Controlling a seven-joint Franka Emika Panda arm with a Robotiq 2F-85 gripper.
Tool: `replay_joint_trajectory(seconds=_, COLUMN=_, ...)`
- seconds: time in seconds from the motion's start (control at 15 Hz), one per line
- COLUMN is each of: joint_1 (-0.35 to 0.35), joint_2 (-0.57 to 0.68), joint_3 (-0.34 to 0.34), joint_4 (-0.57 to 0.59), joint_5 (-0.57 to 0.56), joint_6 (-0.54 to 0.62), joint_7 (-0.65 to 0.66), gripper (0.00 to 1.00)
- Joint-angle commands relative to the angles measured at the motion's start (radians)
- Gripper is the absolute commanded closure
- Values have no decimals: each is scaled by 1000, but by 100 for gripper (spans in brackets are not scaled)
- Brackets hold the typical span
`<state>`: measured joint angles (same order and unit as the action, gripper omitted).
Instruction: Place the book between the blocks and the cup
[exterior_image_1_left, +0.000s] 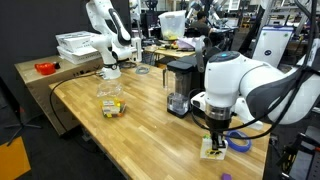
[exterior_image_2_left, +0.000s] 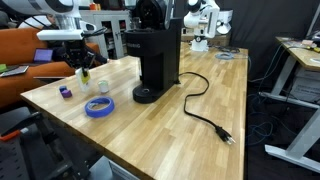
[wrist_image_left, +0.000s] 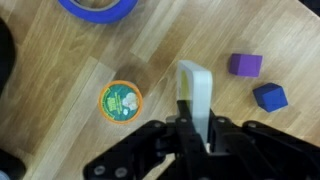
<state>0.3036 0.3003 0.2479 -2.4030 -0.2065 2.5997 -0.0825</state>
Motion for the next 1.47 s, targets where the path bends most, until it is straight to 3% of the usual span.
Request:
replay_joint_trajectory(seconds=0.0, joint_1=-9, joint_2=18, joint_3=3, joint_4=2, joint_5=2, joint_6=30, joint_7=-18, gripper=96)
replay_joint_trajectory(seconds=0.6, joint_1=-9, joint_2=34, joint_3=5, joint_4=7, joint_5=2, joint_6=35, joint_7=-30, gripper=94)
replay_joint_trajectory(seconds=0.67, joint_1=-9, joint_2=34, joint_3=5, joint_4=6, joint_5=2, joint_6=36, joint_7=-31, gripper=88)
replay_joint_trajectory(seconds=0.73, joint_1=-10, joint_2=35, joint_3=6, joint_4=6, joint_5=4, joint_6=38, joint_7=-34, gripper=75)
replay_joint_trajectory(seconds=0.87, joint_1=-12, joint_2=36, joint_3=7, joint_4=5, joint_5=6, joint_6=43, joint_7=-37, gripper=71)
replay_joint_trajectory(seconds=0.93, joint_1=-12, joint_2=37, joint_3=7, joint_4=5, joint_5=6, joint_6=44, joint_7=-38, gripper=65)
replay_joint_trajectory(seconds=1.07, joint_1=-12, joint_2=38, joint_3=9, joint_4=5, joint_5=8, joint_6=45, joint_7=-40, gripper=45)
replay_joint_trajectory(seconds=1.4, joint_1=-14, joint_2=36, joint_3=9, joint_4=3, joint_5=9, joint_6=44, joint_7=-43, gripper=12)
